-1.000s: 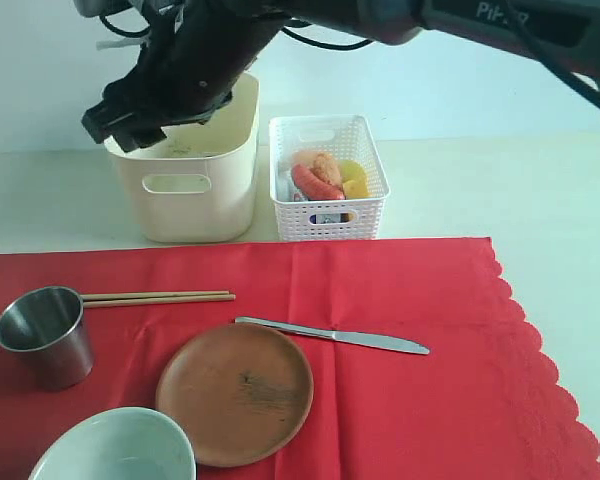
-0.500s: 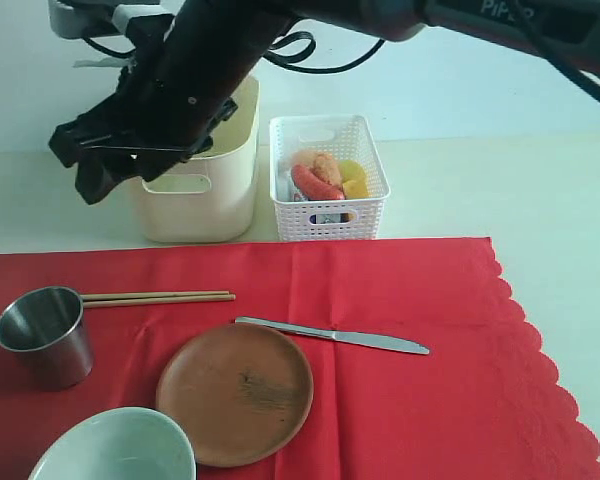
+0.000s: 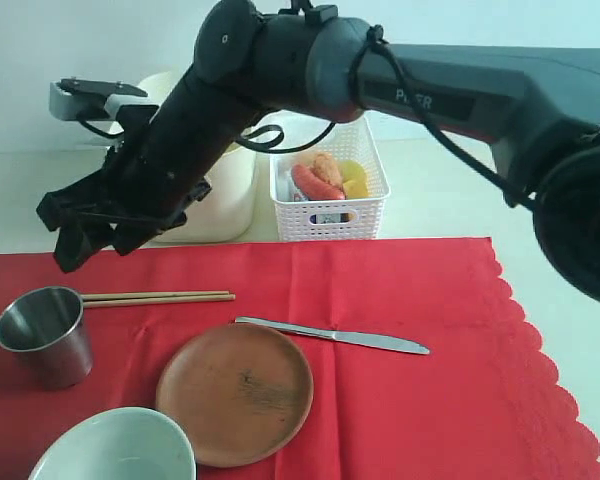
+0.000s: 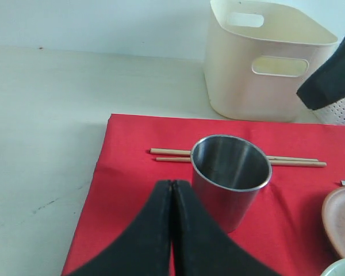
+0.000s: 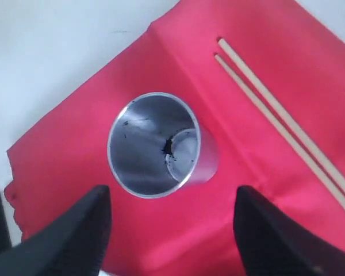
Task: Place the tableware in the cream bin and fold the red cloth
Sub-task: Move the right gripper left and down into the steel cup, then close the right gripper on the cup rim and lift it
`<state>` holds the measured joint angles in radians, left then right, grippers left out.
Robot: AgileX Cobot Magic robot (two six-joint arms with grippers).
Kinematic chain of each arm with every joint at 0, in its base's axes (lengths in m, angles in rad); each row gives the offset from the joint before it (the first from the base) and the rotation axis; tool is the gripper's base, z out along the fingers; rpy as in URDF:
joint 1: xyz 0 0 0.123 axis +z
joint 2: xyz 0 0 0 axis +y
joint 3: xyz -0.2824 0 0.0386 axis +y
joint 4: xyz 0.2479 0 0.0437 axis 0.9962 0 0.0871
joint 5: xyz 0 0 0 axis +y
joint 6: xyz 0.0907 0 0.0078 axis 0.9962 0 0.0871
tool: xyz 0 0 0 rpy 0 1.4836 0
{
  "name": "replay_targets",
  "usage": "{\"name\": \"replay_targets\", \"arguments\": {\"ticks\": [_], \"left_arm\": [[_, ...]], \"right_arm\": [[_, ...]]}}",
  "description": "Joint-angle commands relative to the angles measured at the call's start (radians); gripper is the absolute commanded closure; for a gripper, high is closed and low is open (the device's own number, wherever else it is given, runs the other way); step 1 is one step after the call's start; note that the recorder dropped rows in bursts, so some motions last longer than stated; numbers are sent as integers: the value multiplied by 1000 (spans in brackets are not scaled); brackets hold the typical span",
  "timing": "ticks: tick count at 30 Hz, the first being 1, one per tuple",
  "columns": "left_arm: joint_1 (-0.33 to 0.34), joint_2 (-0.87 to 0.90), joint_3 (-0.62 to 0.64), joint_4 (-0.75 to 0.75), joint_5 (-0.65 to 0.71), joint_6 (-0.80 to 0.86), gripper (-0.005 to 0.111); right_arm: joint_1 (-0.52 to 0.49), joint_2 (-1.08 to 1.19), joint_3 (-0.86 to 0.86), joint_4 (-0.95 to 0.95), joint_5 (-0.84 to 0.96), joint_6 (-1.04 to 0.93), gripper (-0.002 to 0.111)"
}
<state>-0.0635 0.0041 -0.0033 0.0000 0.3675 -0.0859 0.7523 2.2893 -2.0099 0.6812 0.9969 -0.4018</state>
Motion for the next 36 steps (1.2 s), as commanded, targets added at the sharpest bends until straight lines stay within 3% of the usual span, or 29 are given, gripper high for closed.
{"name": "replay_targets", "arguments": {"ticks": [1, 5, 12, 23, 28, 30, 32, 36], "left_arm": [[-6, -4, 3, -12, -10, 2, 107], [-6, -4, 3, -12, -10, 2, 107], [-6, -4, 3, -12, -10, 2, 107], [-6, -4, 3, -12, -10, 2, 107], [-6, -4, 3, -12, -10, 2, 107], [-6, -4, 3, -12, -10, 2, 107], [-6, -4, 3, -12, -10, 2, 107], [-6, -4, 3, -12, -10, 2, 107]], "right_arm": [[54, 11, -5, 21, -15, -73, 49], [110, 20, -5, -102, -94, -52, 49], [183, 50, -5, -441, -225, 187, 49], [190, 90, -5, -477, -278, 251, 51], [190, 106, -5, -477, -289, 258, 70], [190, 108, -5, -477, -289, 258, 99], [190, 108, -5, -477, -292, 258, 108], [190, 75, -15, -479, -287, 258, 108]]}}
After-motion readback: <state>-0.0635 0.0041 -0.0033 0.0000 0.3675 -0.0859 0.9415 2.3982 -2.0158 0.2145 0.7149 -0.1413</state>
